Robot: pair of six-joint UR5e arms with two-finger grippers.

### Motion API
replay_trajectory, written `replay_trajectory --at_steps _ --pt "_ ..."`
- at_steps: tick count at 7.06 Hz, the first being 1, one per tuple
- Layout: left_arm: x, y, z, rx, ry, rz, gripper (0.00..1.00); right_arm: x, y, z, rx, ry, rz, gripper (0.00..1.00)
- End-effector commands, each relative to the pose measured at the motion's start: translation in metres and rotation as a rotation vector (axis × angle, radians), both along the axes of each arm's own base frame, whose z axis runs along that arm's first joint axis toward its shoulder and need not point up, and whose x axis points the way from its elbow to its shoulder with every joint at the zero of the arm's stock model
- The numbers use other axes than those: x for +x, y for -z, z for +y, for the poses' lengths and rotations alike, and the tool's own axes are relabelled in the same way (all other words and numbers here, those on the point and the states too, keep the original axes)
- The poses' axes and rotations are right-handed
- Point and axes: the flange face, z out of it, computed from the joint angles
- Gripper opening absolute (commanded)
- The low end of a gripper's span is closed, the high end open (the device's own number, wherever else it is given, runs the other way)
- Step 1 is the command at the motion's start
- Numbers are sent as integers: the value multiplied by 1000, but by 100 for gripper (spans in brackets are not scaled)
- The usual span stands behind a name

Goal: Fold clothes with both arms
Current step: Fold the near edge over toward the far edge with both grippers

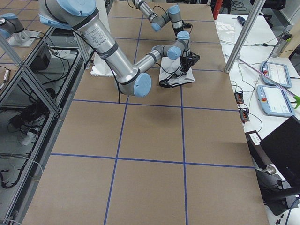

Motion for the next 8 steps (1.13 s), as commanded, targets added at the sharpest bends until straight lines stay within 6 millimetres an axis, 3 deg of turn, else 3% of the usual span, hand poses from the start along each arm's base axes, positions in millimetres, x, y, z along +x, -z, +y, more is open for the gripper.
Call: replay_trajectory --at_steps 1,3,4,5,6,7,8 --pt "8 -13 -15 25 44 -30 46 -1 -10 -17 45 32 5 100" --pt "-8 -16 -33 104 102 -67 61 50 -18 -57 65 111 -6 100" --pt "-17 -15 -39 112 117 -59 63 63 -17 -66 81 122 -5 100" --pt "-18 -13 -39 117 117 -54 64 61 -11 -64 83 124 -17 100" --pt "-18 -10 -39 122 114 -49 63 53 -3 -48 100 138 -36 100" --pt "-29 -5 -44 126 119 -39 63 22 12 -14 114 172 -64 100" --pt "-49 7 -48 141 99 -12 63 10 22 -1 81 136 -87 100"
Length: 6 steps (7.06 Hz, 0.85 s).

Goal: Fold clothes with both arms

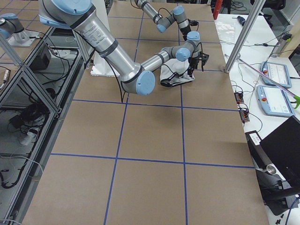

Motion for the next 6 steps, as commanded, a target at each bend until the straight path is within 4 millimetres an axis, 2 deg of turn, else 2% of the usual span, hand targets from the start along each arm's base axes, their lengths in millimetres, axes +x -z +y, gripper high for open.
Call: replay_trajectory --at_steps 1,2,3,4,5,6 --pt "-44 22 -8 29 -38 50 61 -30 34 43 -26 -29 -64 51" --pt "-60 30 -8 28 -67 73 61 -58 35 72 -34 -39 -59 1" --pt "-71 35 -8 39 -63 85 61 -78 31 88 -6 -28 -35 0" --pt "-78 42 -9 45 -53 91 61 -85 29 95 5 -7 -26 0" --pt "-79 41 -9 43 -53 91 61 -84 21 90 31 19 -3 0" --pt "-79 41 -9 39 -51 94 61 -87 3 62 54 18 49 0"
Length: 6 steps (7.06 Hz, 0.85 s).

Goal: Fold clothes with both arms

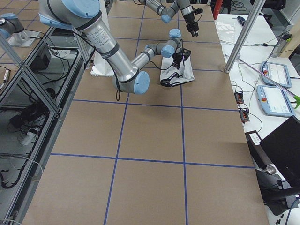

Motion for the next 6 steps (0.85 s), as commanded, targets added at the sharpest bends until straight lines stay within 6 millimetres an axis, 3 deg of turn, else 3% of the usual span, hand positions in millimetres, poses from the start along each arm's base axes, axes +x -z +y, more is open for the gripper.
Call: replay_trajectory --at_steps 1,2,3,4,6 --pt "-6 -8 5 -9 3 3 61 -4 -18 -57 50 -19 40 0" --pt "-14 -17 15 -6 2 2 62 4 -35 -98 54 -52 50 0" --pt "-16 -17 18 -5 2 3 64 48 -55 -146 85 -75 72 0" --pt "-15 -20 19 -6 1 2 65 67 -41 -162 89 -79 56 0" --pt "-16 -27 20 -12 0 -5 65 68 -42 -162 85 -77 55 0"
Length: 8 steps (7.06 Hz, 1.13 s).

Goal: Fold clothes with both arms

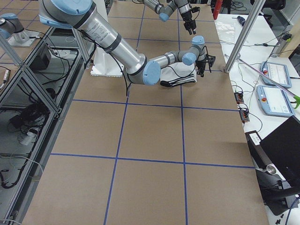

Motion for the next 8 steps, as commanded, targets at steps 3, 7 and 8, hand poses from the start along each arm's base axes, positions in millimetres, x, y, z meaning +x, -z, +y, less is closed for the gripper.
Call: replay_trajectory --at_steps 3,7,8 --pt "-4 -23 6 77 -39 -80 64 58 -16 14 -31 62 -85 0" --pt "-95 -89 12 430 -313 -332 64 288 -114 47 20 263 -64 58" --pt "-128 -119 11 484 -330 -399 64 328 -131 88 10 297 -27 100"
